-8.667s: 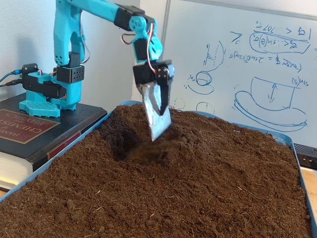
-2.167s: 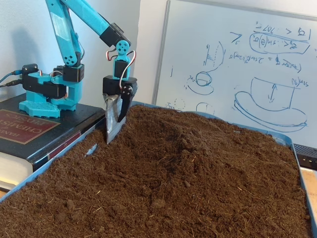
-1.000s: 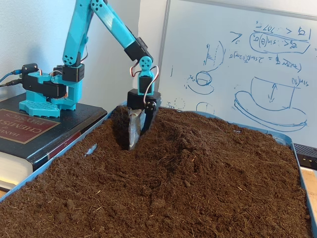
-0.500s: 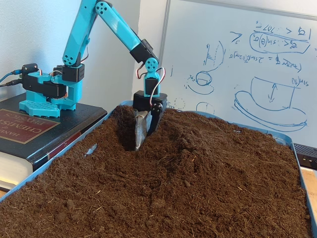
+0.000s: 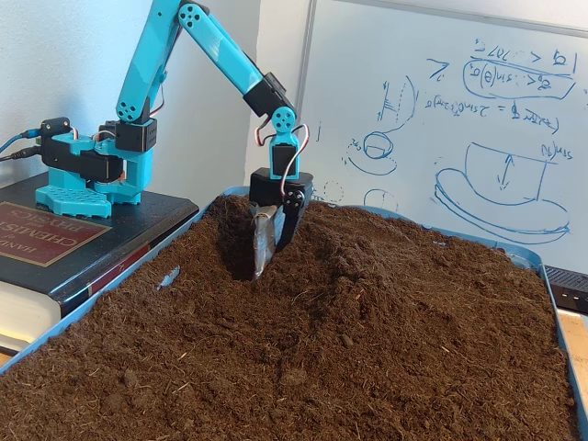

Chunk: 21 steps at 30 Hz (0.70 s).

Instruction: Build a berm.

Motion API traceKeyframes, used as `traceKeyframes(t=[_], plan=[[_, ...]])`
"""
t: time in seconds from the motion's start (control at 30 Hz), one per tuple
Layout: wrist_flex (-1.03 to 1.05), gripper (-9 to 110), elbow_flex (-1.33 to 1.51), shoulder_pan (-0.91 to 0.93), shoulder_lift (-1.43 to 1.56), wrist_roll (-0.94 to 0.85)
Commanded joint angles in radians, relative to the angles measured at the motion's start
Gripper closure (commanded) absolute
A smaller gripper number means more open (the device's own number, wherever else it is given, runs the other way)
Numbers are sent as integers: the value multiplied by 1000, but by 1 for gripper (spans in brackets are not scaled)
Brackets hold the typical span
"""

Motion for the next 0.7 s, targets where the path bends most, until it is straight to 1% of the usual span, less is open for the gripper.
traceKeyframes(t=[0.0,0.33,0.67], plan=[[-32,101,-321,35,60,-6],[-32,101,-354,37,69,-8],[-18,101,-268,35,264,-5]])
